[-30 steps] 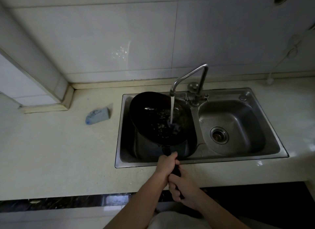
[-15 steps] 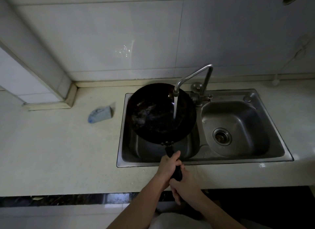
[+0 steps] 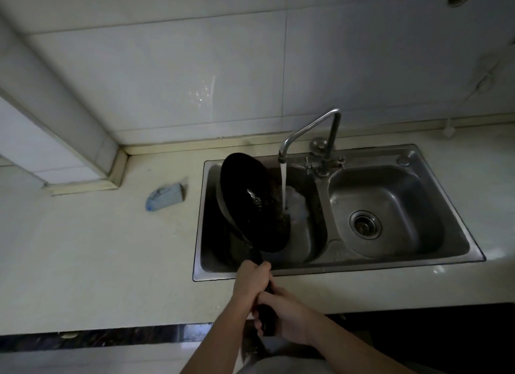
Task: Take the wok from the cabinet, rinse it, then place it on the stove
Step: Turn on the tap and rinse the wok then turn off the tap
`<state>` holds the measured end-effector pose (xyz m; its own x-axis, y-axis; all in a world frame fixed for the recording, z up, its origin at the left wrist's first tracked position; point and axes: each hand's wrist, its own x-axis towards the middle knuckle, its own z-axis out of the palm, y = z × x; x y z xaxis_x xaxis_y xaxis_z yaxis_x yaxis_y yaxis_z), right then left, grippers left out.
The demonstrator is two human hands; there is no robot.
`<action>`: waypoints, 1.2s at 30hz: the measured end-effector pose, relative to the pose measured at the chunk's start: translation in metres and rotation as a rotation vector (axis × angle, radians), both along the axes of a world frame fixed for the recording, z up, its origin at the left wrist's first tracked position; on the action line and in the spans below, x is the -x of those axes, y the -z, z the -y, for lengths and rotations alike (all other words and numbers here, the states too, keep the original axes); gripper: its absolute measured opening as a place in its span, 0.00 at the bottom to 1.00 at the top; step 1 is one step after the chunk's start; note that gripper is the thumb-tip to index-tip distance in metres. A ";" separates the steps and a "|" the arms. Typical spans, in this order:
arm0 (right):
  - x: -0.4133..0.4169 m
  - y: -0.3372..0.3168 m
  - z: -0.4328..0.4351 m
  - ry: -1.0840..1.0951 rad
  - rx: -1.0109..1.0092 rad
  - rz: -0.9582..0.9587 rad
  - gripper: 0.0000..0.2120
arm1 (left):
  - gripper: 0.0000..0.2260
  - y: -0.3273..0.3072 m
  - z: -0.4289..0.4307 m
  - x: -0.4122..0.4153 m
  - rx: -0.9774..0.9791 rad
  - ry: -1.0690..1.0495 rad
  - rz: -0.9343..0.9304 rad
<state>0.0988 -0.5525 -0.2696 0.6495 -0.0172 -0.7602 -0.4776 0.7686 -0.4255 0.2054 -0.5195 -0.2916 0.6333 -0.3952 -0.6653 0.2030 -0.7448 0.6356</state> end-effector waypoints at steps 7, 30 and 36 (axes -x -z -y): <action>-0.007 0.005 0.001 -0.088 -0.228 0.088 0.07 | 0.15 -0.003 -0.006 -0.009 -0.170 0.126 0.225; -0.016 0.005 -0.018 0.205 0.177 -0.025 0.04 | 0.11 0.029 0.007 -0.019 0.119 -0.099 -0.496; -0.032 0.015 -0.014 0.138 0.362 -0.158 0.04 | 0.11 0.040 0.015 -0.031 0.028 0.024 -0.507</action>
